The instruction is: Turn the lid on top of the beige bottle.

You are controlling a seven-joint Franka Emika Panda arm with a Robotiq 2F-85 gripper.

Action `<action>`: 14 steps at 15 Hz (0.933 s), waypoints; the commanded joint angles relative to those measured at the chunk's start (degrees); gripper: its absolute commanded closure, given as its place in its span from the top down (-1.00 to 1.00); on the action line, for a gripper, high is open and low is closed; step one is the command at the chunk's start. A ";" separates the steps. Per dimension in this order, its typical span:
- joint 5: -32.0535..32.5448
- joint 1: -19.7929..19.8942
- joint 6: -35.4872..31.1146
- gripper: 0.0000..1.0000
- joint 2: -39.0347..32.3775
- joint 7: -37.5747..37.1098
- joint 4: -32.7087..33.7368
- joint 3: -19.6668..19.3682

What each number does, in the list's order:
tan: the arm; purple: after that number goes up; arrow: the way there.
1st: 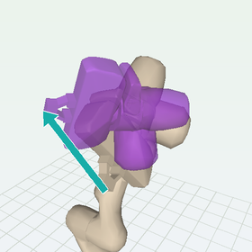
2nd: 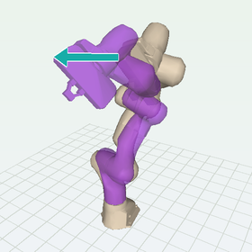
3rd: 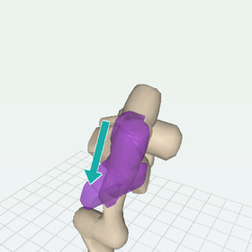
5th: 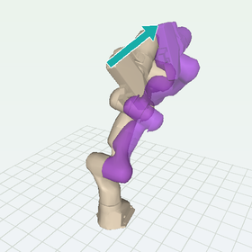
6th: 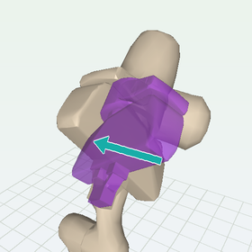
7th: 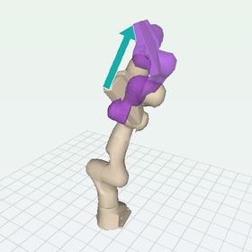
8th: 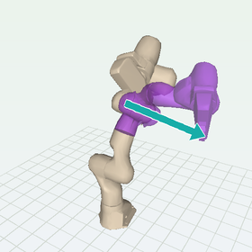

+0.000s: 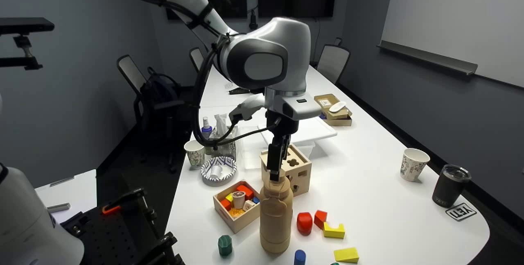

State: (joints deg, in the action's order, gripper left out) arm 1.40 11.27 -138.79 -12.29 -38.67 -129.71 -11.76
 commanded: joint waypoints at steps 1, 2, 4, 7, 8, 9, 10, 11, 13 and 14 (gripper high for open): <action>-0.39 -1.86 -2.31 1.00 -1.03 -1.91 -0.37 -1.04; -0.24 -2.11 -2.55 1.00 -1.18 -2.00 -0.59 -1.17; 0.13 -2.60 -3.09 1.00 -1.51 -2.19 -0.83 -1.39; 0.15 -3.02 -3.72 0.32 -1.70 -2.36 -1.01 -1.71; 0.11 -3.03 -4.04 0.13 -1.84 -2.42 -0.98 -1.78; 0.31 -3.07 -4.29 -0.01 -1.75 -2.58 -1.10 -1.95; 0.35 -3.08 -4.49 -0.19 -1.82 -2.65 -1.05 -2.07; 0.35 -3.12 -4.69 -0.33 -1.87 -2.79 -1.03 -2.21; 0.24 -3.45 -4.84 -0.58 -1.74 -3.09 -1.09 -2.35; 0.25 -3.65 -4.83 -0.58 -1.66 -2.59 -1.18 -2.21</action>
State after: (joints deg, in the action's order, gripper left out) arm 1.36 9.05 -142.13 -14.55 -39.92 -129.91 -13.17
